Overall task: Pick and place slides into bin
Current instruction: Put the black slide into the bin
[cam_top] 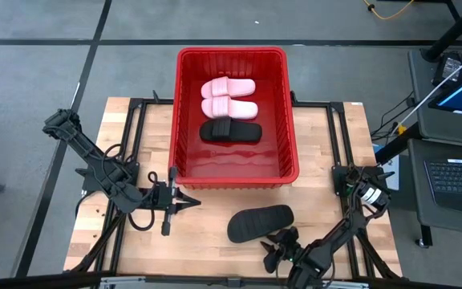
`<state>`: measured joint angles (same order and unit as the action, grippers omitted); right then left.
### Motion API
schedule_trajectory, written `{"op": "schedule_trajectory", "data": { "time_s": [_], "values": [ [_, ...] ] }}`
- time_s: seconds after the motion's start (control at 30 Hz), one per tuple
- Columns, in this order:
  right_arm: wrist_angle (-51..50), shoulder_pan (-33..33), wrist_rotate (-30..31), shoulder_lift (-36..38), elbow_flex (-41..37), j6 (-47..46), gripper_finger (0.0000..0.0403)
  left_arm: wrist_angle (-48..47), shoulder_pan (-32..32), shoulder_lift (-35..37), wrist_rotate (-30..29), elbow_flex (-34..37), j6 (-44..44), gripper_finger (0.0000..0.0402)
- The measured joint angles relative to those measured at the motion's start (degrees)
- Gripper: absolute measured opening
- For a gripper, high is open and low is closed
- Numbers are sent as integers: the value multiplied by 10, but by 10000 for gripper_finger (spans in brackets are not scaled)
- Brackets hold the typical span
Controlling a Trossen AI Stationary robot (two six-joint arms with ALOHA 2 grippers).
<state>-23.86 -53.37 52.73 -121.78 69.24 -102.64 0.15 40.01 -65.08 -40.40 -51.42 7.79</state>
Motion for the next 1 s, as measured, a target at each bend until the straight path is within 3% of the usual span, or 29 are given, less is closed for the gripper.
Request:
{"op": "schedule_trajectory", "data": {
  "time_s": [0.23,0.8,1.0],
  "values": [
    [130,12,48,1,-41,78,138,0,0,0,-4,0,17,2],
    [221,52,46,0,-39,252,119,0,0,0,-7,0,35,2],
    [229,65,47,0,5,363,119,0,0,0,-11,0,35,2]
  ]
}}
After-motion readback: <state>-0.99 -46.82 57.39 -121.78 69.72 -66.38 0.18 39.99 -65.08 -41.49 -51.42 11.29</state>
